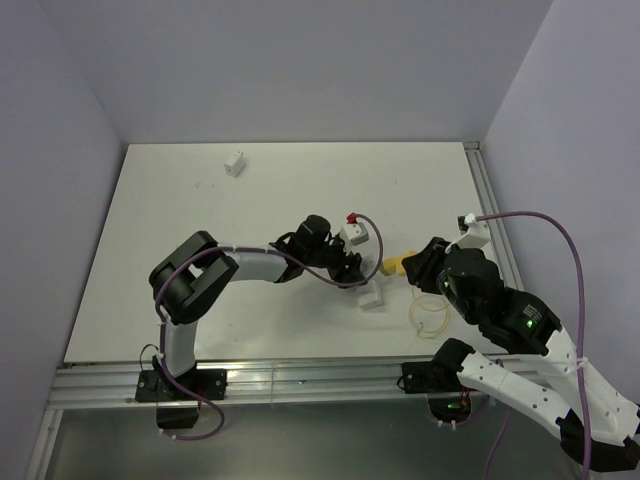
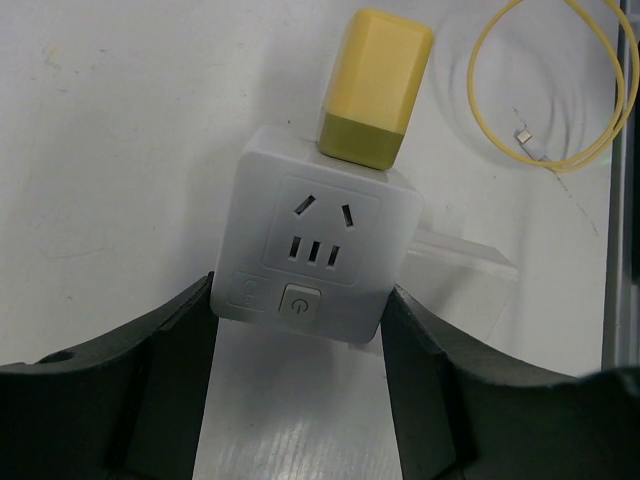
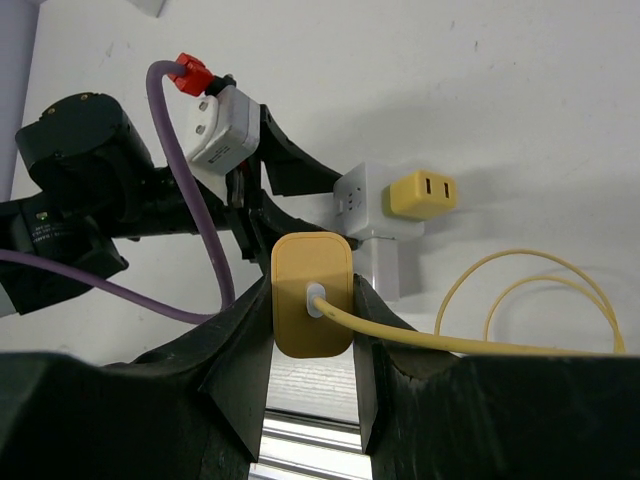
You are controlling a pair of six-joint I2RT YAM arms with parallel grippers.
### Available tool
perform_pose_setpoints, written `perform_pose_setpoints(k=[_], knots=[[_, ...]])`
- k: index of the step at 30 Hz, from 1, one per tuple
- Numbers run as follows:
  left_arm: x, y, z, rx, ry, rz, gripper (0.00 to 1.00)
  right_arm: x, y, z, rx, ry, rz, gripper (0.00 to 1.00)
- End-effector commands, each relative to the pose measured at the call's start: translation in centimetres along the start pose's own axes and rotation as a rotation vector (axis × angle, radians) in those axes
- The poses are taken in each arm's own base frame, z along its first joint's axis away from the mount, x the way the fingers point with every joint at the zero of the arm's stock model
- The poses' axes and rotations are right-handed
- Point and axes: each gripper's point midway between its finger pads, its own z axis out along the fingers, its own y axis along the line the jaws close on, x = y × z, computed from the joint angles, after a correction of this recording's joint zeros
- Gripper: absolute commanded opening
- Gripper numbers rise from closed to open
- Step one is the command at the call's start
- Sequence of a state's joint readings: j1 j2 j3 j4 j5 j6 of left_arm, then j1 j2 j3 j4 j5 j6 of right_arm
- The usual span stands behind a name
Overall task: Insert the plug
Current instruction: Adjust the socket at the center of the board.
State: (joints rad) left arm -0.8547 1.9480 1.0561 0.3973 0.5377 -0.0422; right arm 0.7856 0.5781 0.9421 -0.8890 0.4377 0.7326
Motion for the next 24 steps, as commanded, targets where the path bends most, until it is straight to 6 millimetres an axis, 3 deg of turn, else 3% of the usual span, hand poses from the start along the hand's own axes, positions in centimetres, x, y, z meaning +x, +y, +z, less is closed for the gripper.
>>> perform_pose_setpoints(k=[1, 10, 12, 13, 16, 18, 24], knots=[[-1.9, 1.2, -0.4, -0.013, -0.049, -0.006, 0.37, -1.2, 0.9, -0.2, -0.039, -0.045, 0.011, 0.0], [-1.8, 3.2, -1.5, -0.022, -0.063, -0.073, 0.47, -1.4, 1.4, -0.3, -0.065, -0.047, 0.01, 0.0], [-1.9, 3.3, -1.3, -0.019, -0.057, -0.071, 0.64, -1.5, 1.5, -0.3, -0.067, -0.047, 0.011, 0.0], [-2.0, 3.3, -1.3, -0.02, -0.061, -0.071, 0.68, -1.4, 1.6, -0.3, -0.071, -0.046, 0.011, 0.0], [-2.6, 3.2, -1.6, -0.029, -0.083, -0.067, 0.71, -1.5, 1.7, -0.4, -0.075, -0.046, 0.011, 0.0], [-2.7, 3.2, -1.6, -0.025, -0.086, -0.068, 0.84, -1.6, 1.6, -0.5, -0.075, -0.048, 0.01, 0.0], [-3.0, 3.6, -1.8, -0.043, -0.097, -0.069, 0.95, -1.7, 1.7, -0.6, -0.084, -0.051, 0.011, 0.0]])
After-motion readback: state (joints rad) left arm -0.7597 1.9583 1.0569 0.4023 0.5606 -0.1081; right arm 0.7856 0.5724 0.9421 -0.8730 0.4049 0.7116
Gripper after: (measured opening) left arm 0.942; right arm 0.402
